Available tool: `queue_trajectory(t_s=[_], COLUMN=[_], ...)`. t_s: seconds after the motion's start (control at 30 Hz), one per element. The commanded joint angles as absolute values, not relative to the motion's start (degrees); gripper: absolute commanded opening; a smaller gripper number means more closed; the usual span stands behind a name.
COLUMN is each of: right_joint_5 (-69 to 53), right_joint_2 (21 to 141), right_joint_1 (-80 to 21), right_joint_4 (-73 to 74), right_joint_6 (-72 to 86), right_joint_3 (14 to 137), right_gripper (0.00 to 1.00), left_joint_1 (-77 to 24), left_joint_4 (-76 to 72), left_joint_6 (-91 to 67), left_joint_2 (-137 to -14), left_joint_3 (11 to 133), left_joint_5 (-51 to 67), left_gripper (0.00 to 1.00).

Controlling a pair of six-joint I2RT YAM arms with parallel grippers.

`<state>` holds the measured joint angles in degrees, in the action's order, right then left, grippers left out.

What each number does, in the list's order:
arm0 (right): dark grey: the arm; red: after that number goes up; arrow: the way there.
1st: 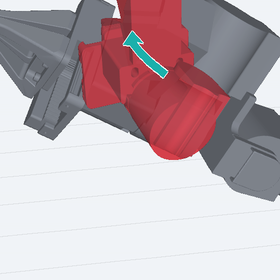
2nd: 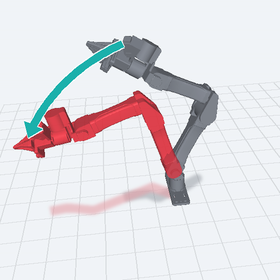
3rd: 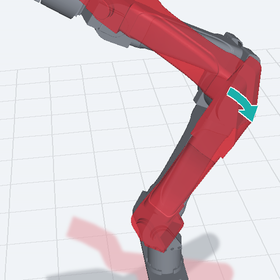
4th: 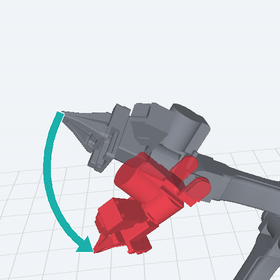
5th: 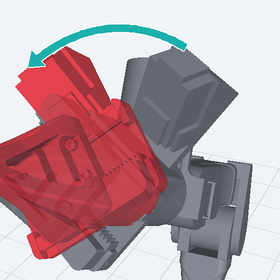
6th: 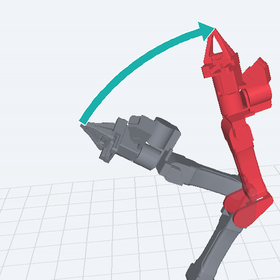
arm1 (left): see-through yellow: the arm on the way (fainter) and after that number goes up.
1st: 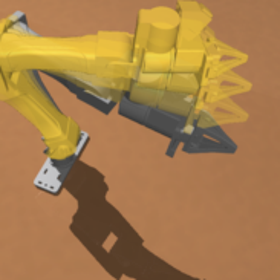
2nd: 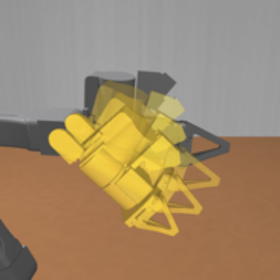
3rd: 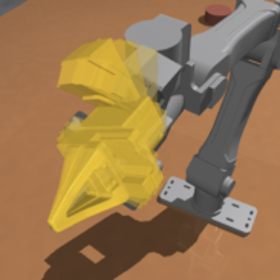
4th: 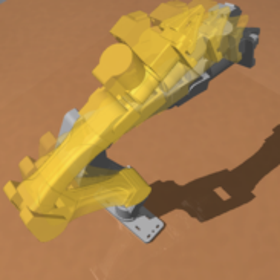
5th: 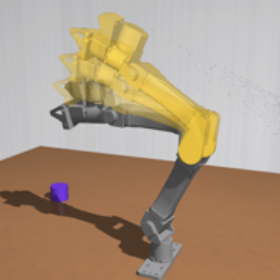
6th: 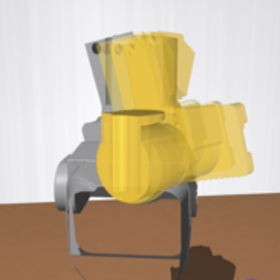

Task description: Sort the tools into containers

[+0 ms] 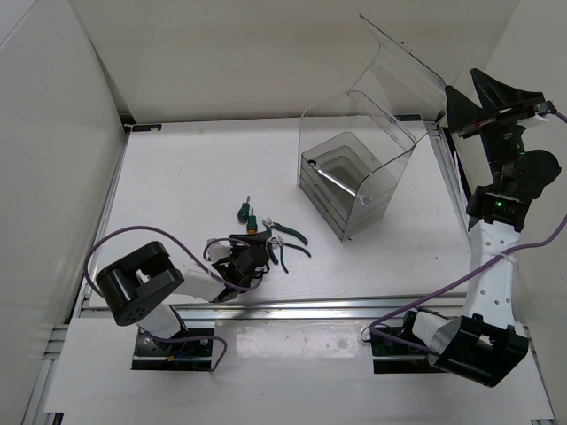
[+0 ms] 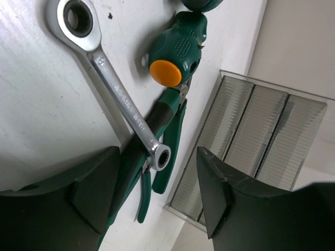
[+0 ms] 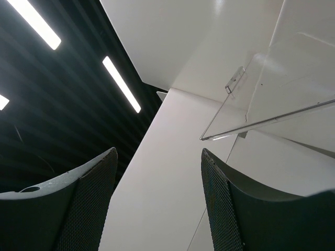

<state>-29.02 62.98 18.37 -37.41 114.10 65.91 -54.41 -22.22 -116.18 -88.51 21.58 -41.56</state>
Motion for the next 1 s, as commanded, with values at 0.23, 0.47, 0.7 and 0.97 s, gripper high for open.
queue_trajectory(t_s=[0.23,0.47,0.7,0.97], right_joint_5=[-29.9,-29.7,-29.1,-27.3], right_joint_2=[62.8,62.6,62.4,61.9], right_joint_1=[18.7,18.9,18.7,18.7], right_joint_4=[-39.9,-40.4,-41.6,-44.2], right_joint_6=[135.4,136.2,137.5,137.5], right_joint_3=[68.1,67.3,65.9,63.3], right_gripper=[0.68,0.68,0.68,0.68], left_joint_1=[-50.6,-50.4,-49.7,-48.5], left_joint_4=[-16.2,-22.9,-27.5,-13.6], left_joint_6=[-129.2,-125.9,-122.0,-116.3], left_joint_2=[-93.5,-95.9,-95.3,-80.0], left_joint_3=[20.5,20.1,18.0,19.5], left_joint_5=[-38.0,-36.7,-33.2,-33.5], left_gripper=[0.67,0.49,0.18,0.1])
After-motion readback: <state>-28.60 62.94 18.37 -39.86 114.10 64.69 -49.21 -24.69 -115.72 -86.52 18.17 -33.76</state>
